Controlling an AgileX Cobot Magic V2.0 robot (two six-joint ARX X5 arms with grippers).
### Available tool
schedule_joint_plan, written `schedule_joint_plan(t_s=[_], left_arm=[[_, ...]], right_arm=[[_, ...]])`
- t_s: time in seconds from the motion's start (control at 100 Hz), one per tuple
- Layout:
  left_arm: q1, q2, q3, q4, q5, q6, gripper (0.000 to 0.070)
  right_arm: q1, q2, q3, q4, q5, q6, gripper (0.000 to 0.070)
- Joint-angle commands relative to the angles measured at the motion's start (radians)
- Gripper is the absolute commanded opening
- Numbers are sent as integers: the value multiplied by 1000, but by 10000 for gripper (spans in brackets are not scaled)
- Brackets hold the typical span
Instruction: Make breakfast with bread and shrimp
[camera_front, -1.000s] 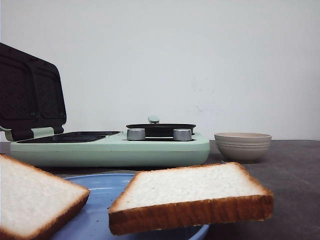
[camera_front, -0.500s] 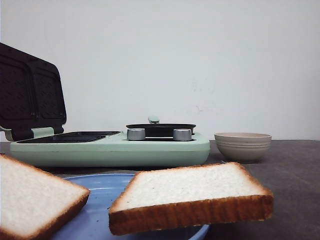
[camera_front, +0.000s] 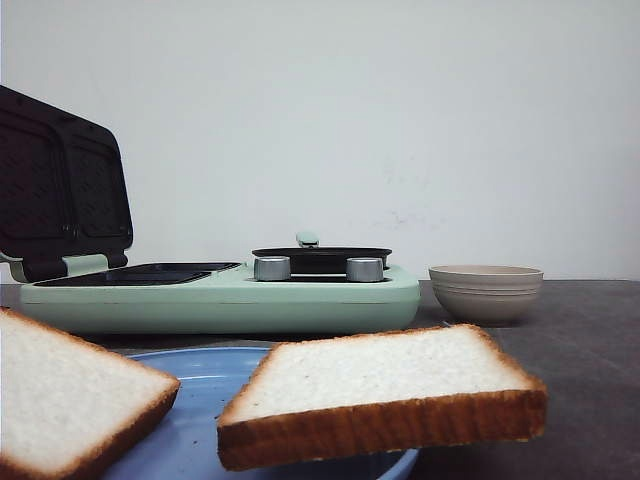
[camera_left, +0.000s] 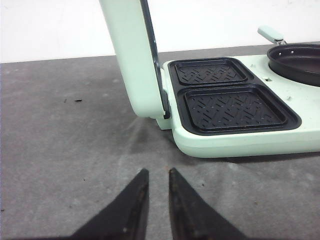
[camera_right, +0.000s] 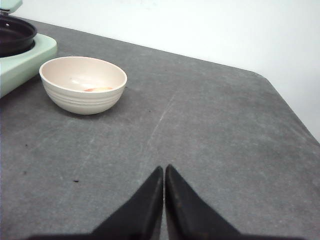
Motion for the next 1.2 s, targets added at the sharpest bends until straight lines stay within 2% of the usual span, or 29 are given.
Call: schedule_joint_plan(t_s=[0.0,0.16,0.41,0.56,0.66,0.76,0.98,1.19], left_arm=[[0,0,-18,-4,0,5,0],[0,0,-18,-4,8,0,0],[0,0,-18,-4,6,-121,0],[0,0,-18,-4,-1,-248,1],[0,0,-13,-5,0,-336,3],[0,0,11,-6,3,-390,3],[0,54,164,-68,2,-415,6],[0,301,401,-182,2,-409,6]], right_arm=[[0,-3,-3,11,-3,37,0],[1,-3,-3,11,-3,65,0],[1,-3,-3,19,-3,210,0],[0,-3,-3,45,2,356,0],[0,-3,-1,48,1,429,0],[1,-3,17,31,-3,472,0],[0,45,157,-57,13,518,0],[0,305,388,-231,31,520,0]])
